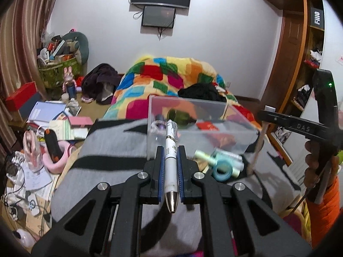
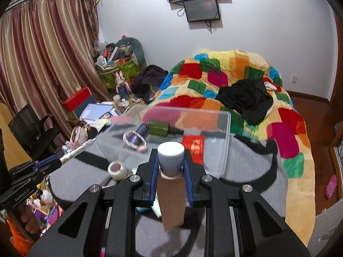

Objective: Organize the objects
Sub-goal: 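Drop beige foundation tube in box with right tool while left drops pen in, then drop teal tape roll in box with right tool while left drops lipstick in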

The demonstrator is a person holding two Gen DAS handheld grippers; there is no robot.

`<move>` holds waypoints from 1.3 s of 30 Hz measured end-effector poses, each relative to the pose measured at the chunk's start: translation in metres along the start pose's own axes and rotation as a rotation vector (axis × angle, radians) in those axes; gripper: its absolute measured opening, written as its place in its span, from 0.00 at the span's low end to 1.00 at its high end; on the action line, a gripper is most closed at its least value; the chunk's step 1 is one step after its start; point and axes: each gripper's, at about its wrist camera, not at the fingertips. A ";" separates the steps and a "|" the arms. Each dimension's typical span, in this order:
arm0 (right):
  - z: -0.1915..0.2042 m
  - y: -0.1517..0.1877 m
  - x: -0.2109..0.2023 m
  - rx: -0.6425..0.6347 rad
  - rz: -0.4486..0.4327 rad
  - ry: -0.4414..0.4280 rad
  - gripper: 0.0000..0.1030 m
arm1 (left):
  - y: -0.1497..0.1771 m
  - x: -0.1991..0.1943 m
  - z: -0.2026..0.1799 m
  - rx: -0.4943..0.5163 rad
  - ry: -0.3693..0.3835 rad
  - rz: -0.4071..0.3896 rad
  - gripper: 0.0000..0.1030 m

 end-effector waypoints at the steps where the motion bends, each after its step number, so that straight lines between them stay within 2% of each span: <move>1: 0.000 -0.005 0.003 0.004 -0.006 0.002 0.19 | -0.005 0.004 -0.002 0.004 0.001 -0.009 0.10; 6: 0.000 -0.026 0.024 0.001 -0.002 0.015 0.18 | -0.018 0.027 -0.007 0.005 0.028 -0.010 0.10; 9: 0.000 -0.033 0.044 -0.025 0.033 0.042 0.18 | -0.024 0.050 -0.009 0.007 0.036 0.011 0.10; 17: -0.014 -0.027 0.117 -0.005 0.239 0.032 0.19 | -0.018 0.104 -0.011 0.012 0.063 0.124 0.10; 22: -0.009 -0.015 0.128 -0.029 0.312 0.001 0.22 | -0.013 0.116 -0.012 0.002 0.087 0.168 0.10; 26: -0.002 -0.014 0.115 -0.050 0.287 -0.007 0.37 | -0.016 0.110 -0.014 0.011 0.088 0.147 0.10; 32: 0.011 -0.025 0.080 -0.072 0.200 -0.033 0.44 | -0.026 0.092 -0.013 0.013 0.078 0.105 0.13; 35: 0.018 -0.025 0.061 -0.087 0.161 -0.046 0.52 | -0.028 0.079 -0.009 0.009 0.064 0.080 0.24; 39: 0.023 -0.015 0.042 -0.115 0.130 -0.051 0.55 | -0.024 0.067 -0.006 0.019 0.050 0.067 0.34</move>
Point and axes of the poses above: each gripper's, at about its wrist camera, not at the fingertips, and x roughly the way its jaws point, z to its left, y to its underside, and after that the axes turned 12 degrees about -z, right-handed
